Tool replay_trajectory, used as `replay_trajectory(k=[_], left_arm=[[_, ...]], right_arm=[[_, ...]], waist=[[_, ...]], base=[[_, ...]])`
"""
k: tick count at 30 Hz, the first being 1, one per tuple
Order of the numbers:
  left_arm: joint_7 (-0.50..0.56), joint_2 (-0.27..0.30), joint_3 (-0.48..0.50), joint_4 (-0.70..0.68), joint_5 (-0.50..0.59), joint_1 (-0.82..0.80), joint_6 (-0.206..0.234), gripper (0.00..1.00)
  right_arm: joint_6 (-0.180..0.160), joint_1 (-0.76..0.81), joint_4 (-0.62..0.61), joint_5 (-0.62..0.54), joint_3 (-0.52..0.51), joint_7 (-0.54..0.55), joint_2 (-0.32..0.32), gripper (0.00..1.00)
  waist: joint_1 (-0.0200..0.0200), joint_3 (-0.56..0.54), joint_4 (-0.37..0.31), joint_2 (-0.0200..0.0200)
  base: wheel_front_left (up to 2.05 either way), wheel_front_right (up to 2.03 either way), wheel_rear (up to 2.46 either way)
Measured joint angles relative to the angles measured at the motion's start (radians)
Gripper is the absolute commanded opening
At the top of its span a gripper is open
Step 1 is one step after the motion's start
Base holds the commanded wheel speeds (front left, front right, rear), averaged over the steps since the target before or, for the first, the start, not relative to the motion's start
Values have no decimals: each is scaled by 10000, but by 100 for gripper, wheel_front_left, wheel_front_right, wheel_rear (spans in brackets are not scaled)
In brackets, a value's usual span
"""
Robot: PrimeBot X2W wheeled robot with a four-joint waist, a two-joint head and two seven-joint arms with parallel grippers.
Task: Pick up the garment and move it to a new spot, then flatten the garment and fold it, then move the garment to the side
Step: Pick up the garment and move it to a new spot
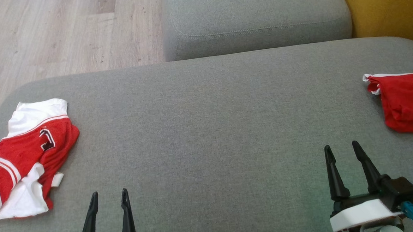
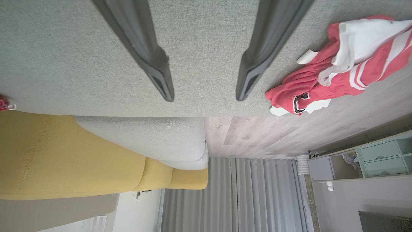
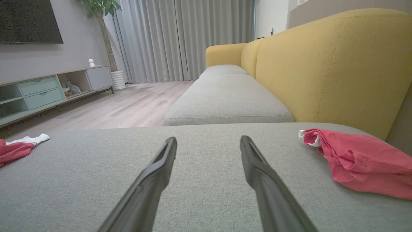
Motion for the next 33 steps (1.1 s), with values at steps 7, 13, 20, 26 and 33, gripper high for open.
replay_trajectory(k=[7, 13, 20, 26, 33], left_arm=[[0, 0, 6, 13, 88, -17, 19, 100], [0, -2, 36, 48, 130, -171, 196, 100], [0, -4, 119, 15, 349, -108, 376, 100], [-2, 4, 422, -337, 445, 79, 543, 100], [0, 6, 798, -443, 543, 370, 619, 100]], right_arm=[[0, 14, 105, -59, 81, 0, 4, 100], [0, 46, 207, -86, 405, 0, 6, 100], [0, 210, 324, -65, 970, 0, 12, 100], [0, 210, 334, -40, 1039, 0, 23, 100], [0, 211, 399, -42, 1047, 0, 23, 100]], waist=[[1, -8, 94, 0], [1, -28, 643, 0], [1, -69, 2130, 0], [1, -97, 3425, 0], [0, -102, 4405, 0]], base=[[0, 0, 0], [0, 0, 0], [0, 0, 0], [0, 0, 0], [0, 0, 0]])
